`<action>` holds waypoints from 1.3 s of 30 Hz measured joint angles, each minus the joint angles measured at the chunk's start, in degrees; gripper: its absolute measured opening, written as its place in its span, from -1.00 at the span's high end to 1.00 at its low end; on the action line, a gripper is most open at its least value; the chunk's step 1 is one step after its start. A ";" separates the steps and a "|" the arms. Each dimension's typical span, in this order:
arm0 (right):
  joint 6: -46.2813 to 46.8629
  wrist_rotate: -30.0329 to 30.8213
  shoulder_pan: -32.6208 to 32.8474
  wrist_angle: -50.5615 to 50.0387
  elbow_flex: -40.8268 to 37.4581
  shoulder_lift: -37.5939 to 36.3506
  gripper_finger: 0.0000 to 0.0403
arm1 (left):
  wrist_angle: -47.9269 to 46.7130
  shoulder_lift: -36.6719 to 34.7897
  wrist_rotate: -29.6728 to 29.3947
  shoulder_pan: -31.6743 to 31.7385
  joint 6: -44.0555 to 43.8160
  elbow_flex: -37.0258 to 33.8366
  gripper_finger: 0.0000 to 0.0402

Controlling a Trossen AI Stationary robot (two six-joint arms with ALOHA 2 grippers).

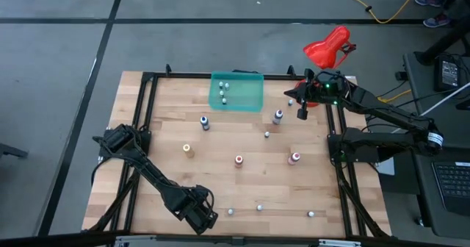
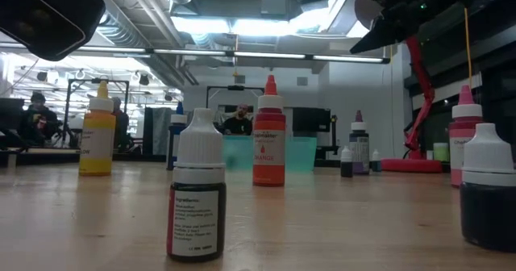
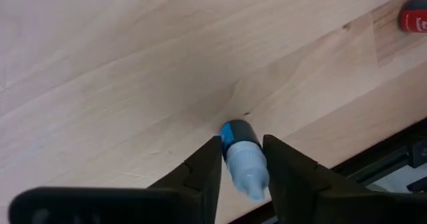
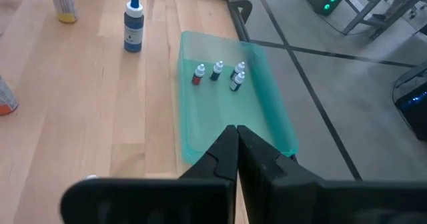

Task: Pick & Place food coloring
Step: Put the bottom left blue food coloring bottle into the bin

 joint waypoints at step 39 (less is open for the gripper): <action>-0.15 0.07 -0.02 1.50 0.02 0.02 0.94 | -34.00 -21.27 -1.75 43.26 58.14 17.62 0.60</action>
